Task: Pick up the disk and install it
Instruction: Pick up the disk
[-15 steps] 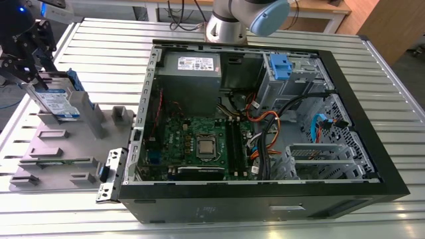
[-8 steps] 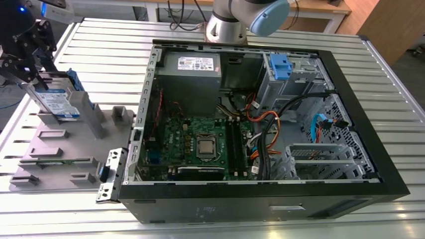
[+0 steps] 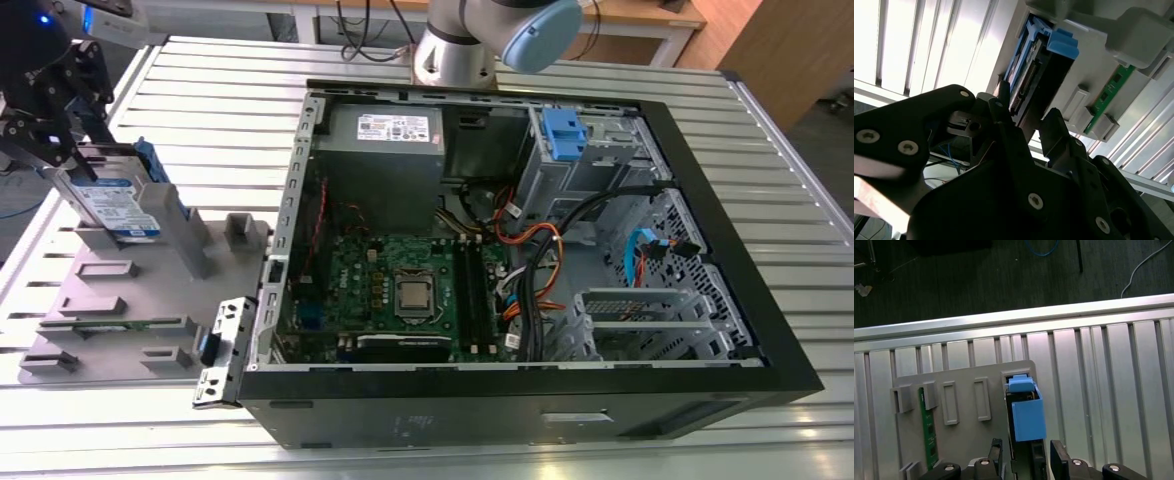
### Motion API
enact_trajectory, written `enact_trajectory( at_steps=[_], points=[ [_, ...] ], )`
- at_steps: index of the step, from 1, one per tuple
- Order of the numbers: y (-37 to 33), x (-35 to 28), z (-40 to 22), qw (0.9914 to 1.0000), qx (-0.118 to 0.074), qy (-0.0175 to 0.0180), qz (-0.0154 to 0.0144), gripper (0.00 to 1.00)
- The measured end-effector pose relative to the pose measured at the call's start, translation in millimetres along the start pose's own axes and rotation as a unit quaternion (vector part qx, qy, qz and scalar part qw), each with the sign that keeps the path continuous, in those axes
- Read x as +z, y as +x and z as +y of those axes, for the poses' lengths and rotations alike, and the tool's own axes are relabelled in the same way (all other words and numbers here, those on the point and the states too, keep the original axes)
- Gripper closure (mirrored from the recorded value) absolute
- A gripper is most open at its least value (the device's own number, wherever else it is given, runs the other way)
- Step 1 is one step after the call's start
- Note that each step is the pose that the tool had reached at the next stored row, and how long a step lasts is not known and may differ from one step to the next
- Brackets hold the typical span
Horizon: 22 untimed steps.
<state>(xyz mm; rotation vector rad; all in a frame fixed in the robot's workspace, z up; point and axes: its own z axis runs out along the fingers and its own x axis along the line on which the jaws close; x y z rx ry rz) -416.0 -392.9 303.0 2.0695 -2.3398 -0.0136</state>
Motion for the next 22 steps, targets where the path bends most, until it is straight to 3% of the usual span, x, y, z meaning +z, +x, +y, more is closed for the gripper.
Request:
enact_trajectory(
  at_steps=[12,22],
  points=[
    [3.2,0.0,-0.4,1.0,-0.001,0.0001,0.0,0.5],
    [3.3,0.2,-0.4,0.99981,-0.019,0.0007,0.0002,0.5]
  ],
)
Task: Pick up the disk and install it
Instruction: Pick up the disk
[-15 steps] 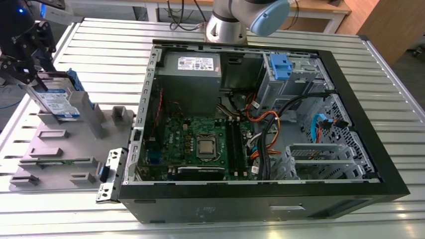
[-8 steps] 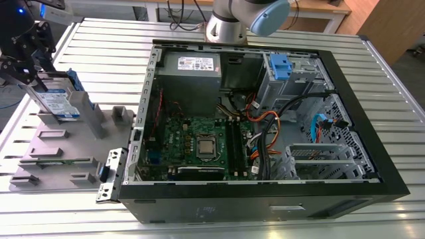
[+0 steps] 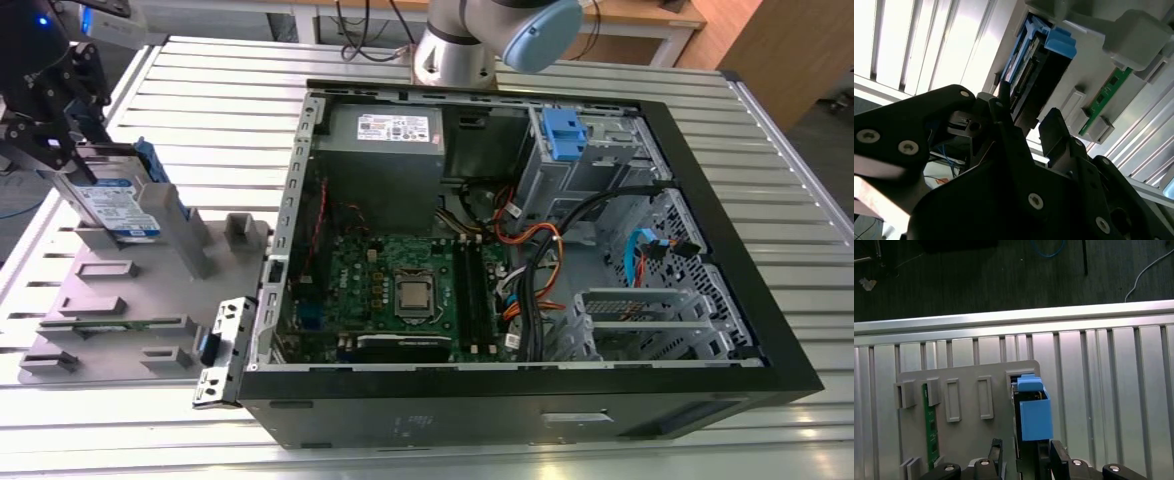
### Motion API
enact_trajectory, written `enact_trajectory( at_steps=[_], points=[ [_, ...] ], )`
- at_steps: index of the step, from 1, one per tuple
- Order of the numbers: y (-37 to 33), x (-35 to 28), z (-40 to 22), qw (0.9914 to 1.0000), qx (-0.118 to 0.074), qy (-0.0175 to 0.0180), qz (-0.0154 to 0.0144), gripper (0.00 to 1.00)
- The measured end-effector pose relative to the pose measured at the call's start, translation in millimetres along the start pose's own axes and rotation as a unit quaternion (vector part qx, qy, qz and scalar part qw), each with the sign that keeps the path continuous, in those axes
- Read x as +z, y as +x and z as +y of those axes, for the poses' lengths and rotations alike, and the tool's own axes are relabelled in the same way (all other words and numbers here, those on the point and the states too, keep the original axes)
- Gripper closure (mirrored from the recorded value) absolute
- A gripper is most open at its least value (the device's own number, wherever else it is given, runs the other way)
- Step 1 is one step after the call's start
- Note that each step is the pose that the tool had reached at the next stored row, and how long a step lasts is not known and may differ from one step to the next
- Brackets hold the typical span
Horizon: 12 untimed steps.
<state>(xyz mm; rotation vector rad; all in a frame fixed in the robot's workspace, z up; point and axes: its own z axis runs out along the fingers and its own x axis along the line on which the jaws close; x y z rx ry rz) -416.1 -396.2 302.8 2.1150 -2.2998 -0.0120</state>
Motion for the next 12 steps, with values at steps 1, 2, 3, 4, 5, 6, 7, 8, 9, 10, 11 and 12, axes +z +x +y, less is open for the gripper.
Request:
enact_trajectory(
  at_steps=[1,2,3,4,5,6,7,8,9,10,11,12],
  points=[
    [0.0,0.1,0.2,1.0,0.0,0.0014,-0.0006,0.5],
    [0.1,0.1,0.4,0.99999,-0.001,0.0032,-0.0012,0.5],
    [0.1,0.0,0.4,0.99999,-0.001,0.004,-0.0013,0.5],
    [0.0,0.0,0.3,0.99999,-0.001,0.0045,-0.0014,0.5],
    [0.0,0.0,0.4,0.99999,-0.001,0.0046,-0.0014,0.5],
    [0.0,0.0,0.4,0.99999,-0.001,0.0046,-0.0014,0.5],
    [0.0,0.0,0.4,0.99999,-0.001,0.0046,-0.0014,0.5],
    [0.0,0.0,0.4,0.99999,-0.001,0.0046,-0.0014,0.5],
    [0.0,0.0,0.5,0.99999,-0.001,0.0046,-0.0013,0.5],
    [-0.3,0.1,0.6,0.99999,-0.001,0.0047,-0.0014,0.5],
    [-0.5,0.2,0.7,0.99998,-0.001,0.0052,-0.0014,0.5],
    [-0.6,0.3,0.9,0.99998,-0.002,0.0064,-0.0015,0.5]
  ],
)
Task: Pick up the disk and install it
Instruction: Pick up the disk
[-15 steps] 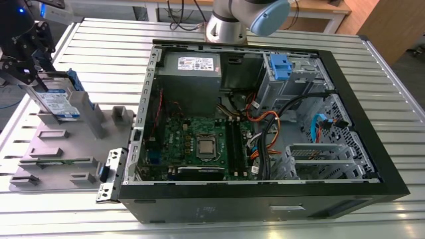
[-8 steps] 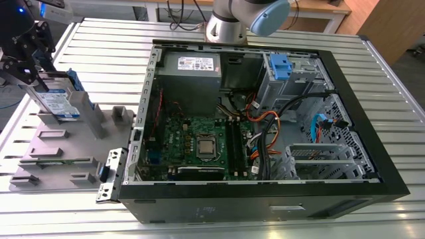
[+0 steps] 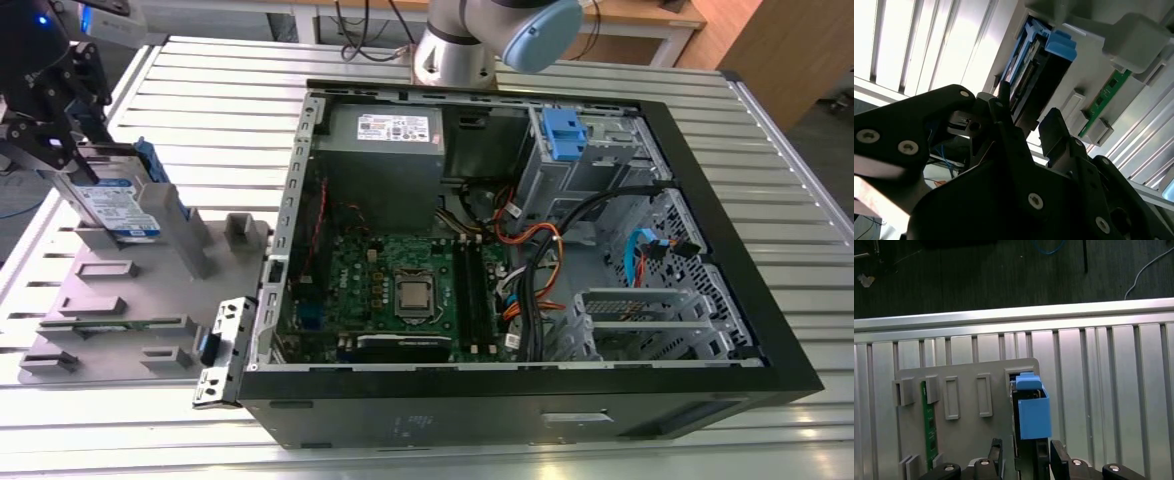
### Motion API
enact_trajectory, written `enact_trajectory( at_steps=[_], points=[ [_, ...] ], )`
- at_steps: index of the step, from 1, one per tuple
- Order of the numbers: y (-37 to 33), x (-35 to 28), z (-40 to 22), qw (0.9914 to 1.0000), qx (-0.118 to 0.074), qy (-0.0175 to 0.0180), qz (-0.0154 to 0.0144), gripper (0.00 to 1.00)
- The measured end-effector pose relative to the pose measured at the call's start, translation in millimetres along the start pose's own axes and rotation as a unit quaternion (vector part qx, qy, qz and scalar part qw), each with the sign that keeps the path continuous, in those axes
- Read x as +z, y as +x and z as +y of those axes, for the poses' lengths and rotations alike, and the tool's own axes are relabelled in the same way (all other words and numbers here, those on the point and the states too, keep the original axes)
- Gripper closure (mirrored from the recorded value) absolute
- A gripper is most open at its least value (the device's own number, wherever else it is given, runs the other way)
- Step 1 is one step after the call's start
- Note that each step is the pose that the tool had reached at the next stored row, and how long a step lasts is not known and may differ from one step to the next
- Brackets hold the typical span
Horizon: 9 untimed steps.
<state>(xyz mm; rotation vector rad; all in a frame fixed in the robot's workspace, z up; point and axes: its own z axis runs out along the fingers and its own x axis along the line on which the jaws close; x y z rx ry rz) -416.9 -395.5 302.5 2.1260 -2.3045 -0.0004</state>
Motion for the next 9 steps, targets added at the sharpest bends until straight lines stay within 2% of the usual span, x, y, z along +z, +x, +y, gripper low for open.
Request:
enact_trajectory(
  at_steps=[4,9],
  points=[
    [0.0,0.2,0.9,0.99999,-0.001,0.0034,-0.0003,0.5],
    [0.0,0.2,1.1,0.99999,-0.001,0.0037,-0.0003,0.5]
  ],
)
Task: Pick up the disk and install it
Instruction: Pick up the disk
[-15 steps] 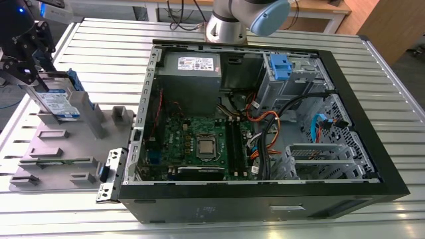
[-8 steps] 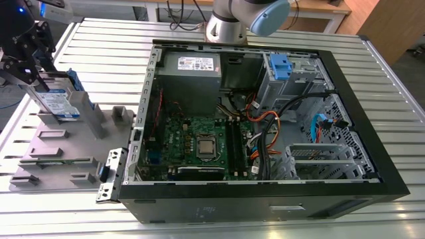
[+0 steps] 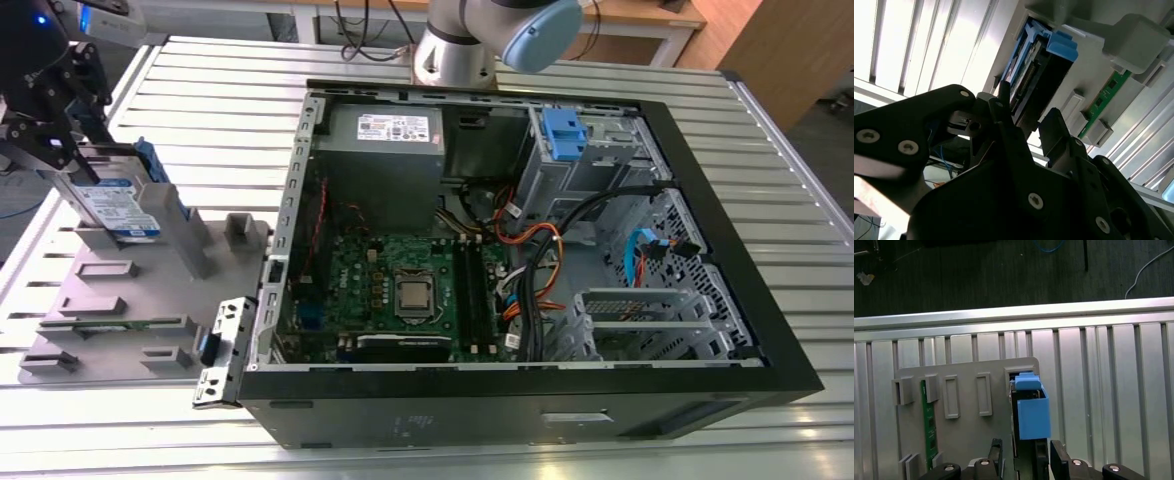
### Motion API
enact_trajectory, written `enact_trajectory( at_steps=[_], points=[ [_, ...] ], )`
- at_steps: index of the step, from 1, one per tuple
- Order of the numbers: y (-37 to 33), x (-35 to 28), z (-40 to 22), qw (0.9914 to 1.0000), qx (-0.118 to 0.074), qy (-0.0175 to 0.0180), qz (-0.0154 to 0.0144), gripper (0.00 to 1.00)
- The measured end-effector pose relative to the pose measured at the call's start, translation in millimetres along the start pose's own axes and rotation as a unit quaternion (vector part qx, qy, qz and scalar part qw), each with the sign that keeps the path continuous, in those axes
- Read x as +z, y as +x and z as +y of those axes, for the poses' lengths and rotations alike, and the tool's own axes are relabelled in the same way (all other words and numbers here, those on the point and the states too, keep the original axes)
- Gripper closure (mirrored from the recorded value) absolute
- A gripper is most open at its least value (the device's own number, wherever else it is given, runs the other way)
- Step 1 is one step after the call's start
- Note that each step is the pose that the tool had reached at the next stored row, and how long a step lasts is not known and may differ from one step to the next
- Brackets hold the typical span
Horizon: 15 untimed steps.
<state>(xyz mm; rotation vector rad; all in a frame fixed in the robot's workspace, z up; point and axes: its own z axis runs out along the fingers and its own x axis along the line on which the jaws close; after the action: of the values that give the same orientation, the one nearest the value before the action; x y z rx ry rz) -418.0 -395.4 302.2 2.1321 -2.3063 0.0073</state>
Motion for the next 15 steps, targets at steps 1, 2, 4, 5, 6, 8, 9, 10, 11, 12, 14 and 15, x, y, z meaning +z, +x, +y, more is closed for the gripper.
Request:
enact_trajectory(
  at_steps=[1,2,4,5,6,8,9,10,11,12,14,15],
  points=[
    [0.0,-0.4,0.0,1.0,0.0,0.0,0.0,0.5],
    [0.1,-1.0,0.1,1.0,0.0,-0.0001,0.0001,0.5],
    [0.0,-1.2,0.0,1.0,0.0,0.0001,-0.0001,0.5],
    [0.0,-1.4,0.0,1.0,0.0,0.0,0.0,0.5],
    [0.0,-1.6,0.0,1.0,0.0,0.0,0.0,0.5],
    [0.0,-1.7,0.0,1.0,0.0,0.0,0.0,0.5],
    [0.0,-1.7,0.0,1.0,0.0,0.0,0.0,0.5],
    [-0.3,-1.8,0.0,1.0,0.0,-0.0001,0.0,0.5],
    [-0.3,-1.8,0.0,1.0,0.0,-0.0001,0.0,0.5],
    [-0.4,-1.8,0.0,1.0,0.0,-0.0001,0.0001,0.5],
    [-0.4,-1.7,0.0,1.0,0.0,0.0,0.0,0.5],
    [-0.4,-1.7,0.0,1.0,0.0,0.0,0.0,0.5]
  ],
)
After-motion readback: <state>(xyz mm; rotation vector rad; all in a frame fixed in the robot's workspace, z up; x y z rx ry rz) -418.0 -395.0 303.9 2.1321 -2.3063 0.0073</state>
